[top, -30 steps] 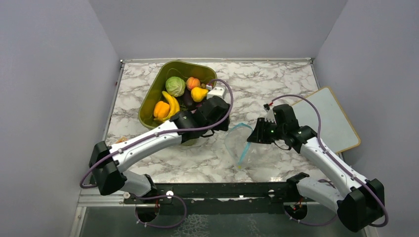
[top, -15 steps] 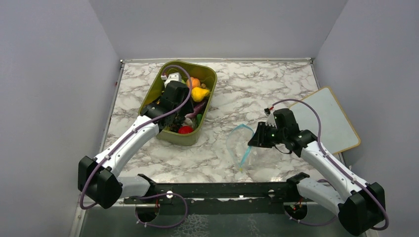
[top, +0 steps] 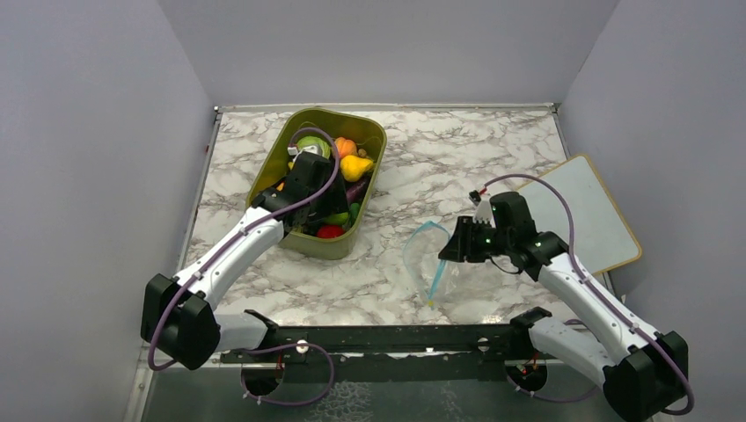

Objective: Open the zip-top bag and remove the fake food

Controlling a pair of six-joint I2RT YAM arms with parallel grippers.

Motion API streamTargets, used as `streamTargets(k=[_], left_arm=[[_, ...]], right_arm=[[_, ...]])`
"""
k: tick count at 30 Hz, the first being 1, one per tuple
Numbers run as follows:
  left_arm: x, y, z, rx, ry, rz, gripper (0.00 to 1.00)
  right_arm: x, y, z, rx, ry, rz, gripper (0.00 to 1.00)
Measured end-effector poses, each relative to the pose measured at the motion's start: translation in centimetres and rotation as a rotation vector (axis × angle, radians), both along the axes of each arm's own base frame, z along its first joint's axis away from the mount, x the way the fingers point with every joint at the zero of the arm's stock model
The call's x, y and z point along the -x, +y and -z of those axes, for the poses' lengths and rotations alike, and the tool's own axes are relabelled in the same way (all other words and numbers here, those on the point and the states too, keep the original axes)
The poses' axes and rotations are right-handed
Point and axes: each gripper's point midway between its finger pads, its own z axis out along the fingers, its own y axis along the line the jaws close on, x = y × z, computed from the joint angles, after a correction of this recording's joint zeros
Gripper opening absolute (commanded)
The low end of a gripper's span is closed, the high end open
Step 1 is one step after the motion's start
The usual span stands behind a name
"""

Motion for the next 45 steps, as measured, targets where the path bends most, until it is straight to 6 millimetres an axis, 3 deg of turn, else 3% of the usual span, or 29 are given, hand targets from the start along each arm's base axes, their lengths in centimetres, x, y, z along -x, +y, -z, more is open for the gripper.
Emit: streamTargets(k=[5, 13, 14, 17, 19, 25, 29, 33, 38, 41, 45], left_arm=[[0.2, 0.1, -1.1, 0.022, -0.027, -0.009, 0.99], [0.2, 0.7, -6.3, 0.084, -0.166, -0.043, 0.99], [0.1, 1.0, -7.1, 0.088, -0.19, -0.055, 0.99], [0.1, 2.0, -9.5, 0.092, -0.266, -0.095, 0.99], [0.0, 2.8, -11.0, 0.084, -0.31, -0.123, 0.99], [-0.2, 6.1, -15.9, 0.0, -0.429, -0.229, 0.99], [0.2, 8.1, -18.4, -0.075, -0.477, -0.28, 0.99], [0.8, 9.7, -19.8, -0.145, -0.497, -0.3, 0.99], [1.3, 10.6, -20.8, -0.186, -0.509, -0.306, 0.99], [1.4, 10.6, -20.6, -0.191, -0.501, -0.303, 0.99], [1.4, 10.6, -20.2, -0.198, -0.485, -0.298, 0.99]], right_arm=[[-0.2, 0.6, -3.3, -0.045, -0.119, -0.063, 0.43], [-1.7, 0.4, -10.9, -0.071, -0.389, -0.087, 0.47], [-2.0, 0.2, -11.7, -0.062, -0.422, -0.079, 0.48], [-3.0, -0.8, -14.6, -0.025, -0.539, -0.04, 0.69], [-3.7, -1.7, -16.4, 0.007, -0.614, 0.001, 0.76], [-5.8, -5.4, -21.0, 0.119, -0.788, 0.192, 0.81], [-6.5, -7.6, -23.4, 0.189, -0.873, 0.287, 0.91], [-6.1, -8.3, -27.0, 0.2, -0.965, 0.299, 1.0], [-4.7, -8.5, -32.7, 0.154, -1.1, 0.297, 1.0], [-4.5, -8.6, -33.5, 0.139, -1.121, 0.304, 1.0], [-5.3, -8.2, -31.4, 0.155, -1.059, 0.291, 1.0]])
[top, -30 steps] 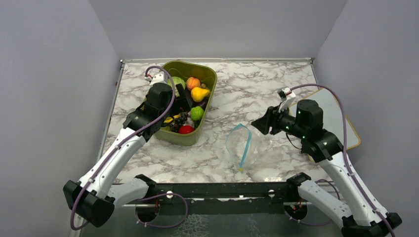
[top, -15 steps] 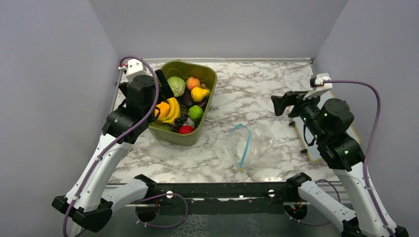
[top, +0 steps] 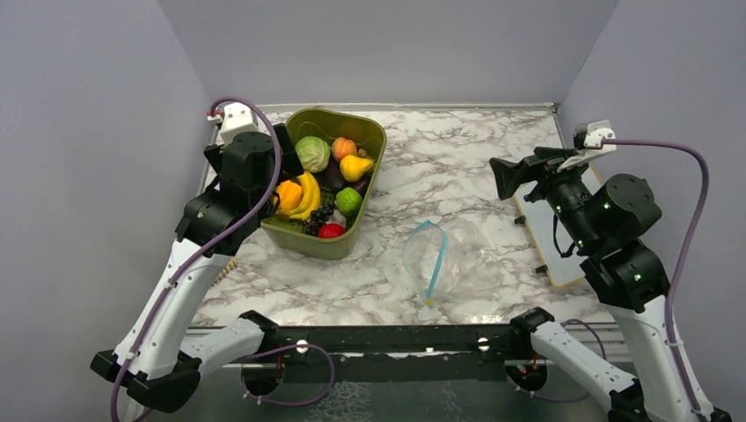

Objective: Open the zip-top bag and remove the fake food

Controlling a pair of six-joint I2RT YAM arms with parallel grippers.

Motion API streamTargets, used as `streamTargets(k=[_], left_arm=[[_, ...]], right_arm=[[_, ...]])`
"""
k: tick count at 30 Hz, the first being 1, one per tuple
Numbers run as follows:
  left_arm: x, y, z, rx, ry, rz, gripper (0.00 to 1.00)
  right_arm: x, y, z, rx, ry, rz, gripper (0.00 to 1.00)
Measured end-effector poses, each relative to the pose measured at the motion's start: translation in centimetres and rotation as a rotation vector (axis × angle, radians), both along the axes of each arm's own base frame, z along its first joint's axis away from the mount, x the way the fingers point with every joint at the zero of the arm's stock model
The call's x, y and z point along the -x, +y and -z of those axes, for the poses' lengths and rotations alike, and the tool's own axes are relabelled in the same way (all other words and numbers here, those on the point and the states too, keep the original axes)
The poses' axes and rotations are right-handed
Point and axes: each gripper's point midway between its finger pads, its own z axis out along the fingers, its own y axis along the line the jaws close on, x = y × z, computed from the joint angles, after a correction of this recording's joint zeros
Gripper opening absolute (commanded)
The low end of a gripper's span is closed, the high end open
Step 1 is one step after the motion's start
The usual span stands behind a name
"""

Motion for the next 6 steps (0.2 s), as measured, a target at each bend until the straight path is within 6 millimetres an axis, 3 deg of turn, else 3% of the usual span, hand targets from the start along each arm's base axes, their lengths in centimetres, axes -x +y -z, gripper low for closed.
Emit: streamTargets(k=[6], left_arm=[[-0.2, -0.2, 0.4, 0.004, 0.014, -0.001, 0.99]], right_arm=[[-1.0, 0.5, 2.2, 0.015, 0.076, -0.002, 1.0]])
